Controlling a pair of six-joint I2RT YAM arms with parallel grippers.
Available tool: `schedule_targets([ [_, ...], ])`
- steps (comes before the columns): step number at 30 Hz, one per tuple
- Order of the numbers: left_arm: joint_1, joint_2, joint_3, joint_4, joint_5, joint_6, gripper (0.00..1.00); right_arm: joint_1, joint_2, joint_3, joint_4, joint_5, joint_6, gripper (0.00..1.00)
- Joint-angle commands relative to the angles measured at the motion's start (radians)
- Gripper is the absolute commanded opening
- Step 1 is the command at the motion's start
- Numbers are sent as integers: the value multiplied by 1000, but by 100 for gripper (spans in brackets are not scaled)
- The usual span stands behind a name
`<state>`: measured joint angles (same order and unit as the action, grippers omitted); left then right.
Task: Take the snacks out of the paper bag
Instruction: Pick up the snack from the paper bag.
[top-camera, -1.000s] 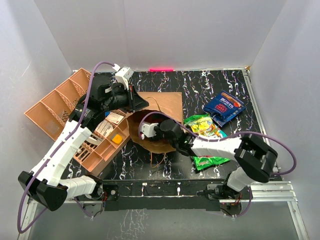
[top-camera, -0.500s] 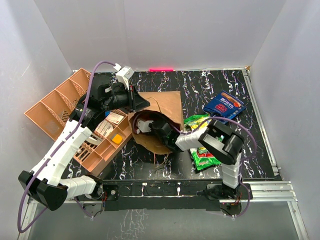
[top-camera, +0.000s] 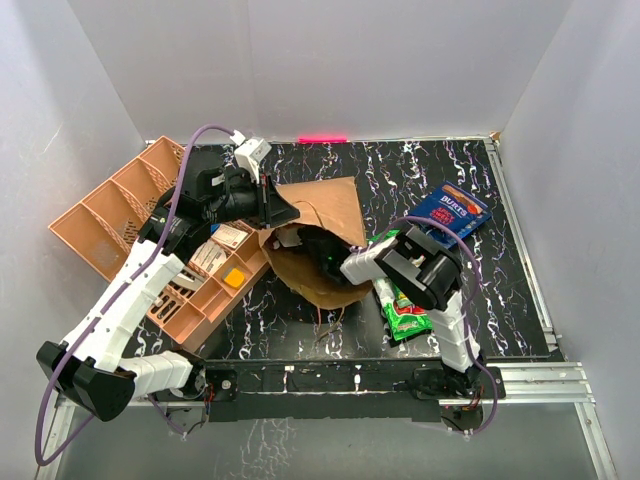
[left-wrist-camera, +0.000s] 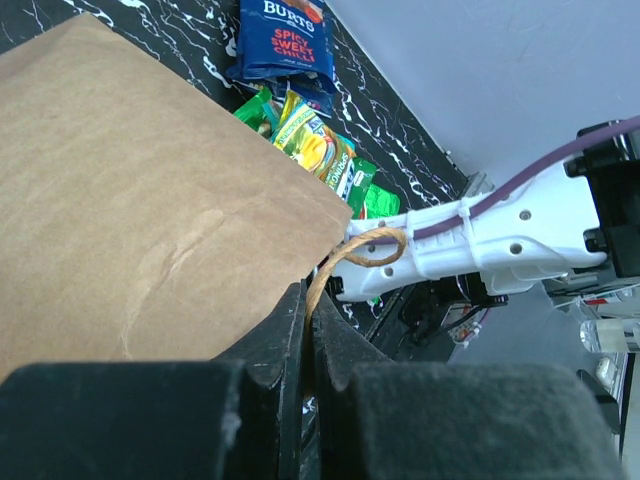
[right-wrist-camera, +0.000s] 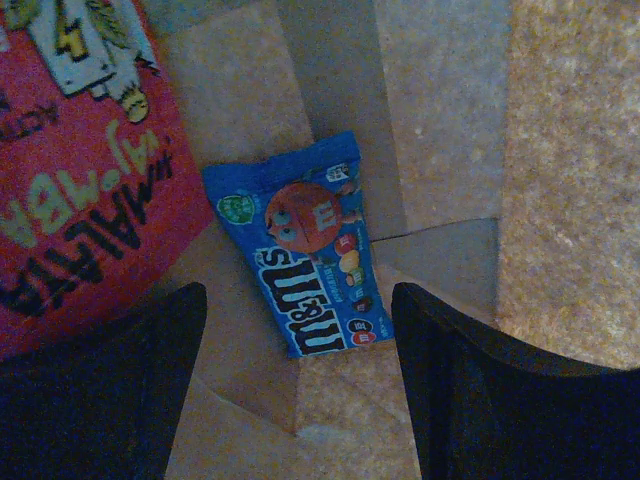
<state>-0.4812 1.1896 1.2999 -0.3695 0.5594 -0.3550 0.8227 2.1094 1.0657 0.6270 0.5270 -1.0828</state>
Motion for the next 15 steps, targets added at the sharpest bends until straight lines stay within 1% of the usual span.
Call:
schedule_targets([
  [1, 0, -33, 38, -22, 35, 17, 0, -30, 35, 77, 56, -7, -38, 79],
  [5, -1, -34, 45, -39, 30, 20, 0, -57, 74, 110, 51, 2, -41, 79],
  [9, 0, -39, 48, -57, 25, 26, 0, -81, 99, 140, 44, -17, -41, 76],
  [13, 0, -37, 50, -80, 15, 36, 0, -101, 127, 181, 31, -45, -51, 72],
  [15, 0, -37, 53, -86, 8, 37, 0, -111, 141, 206, 20, -58, -52, 67],
])
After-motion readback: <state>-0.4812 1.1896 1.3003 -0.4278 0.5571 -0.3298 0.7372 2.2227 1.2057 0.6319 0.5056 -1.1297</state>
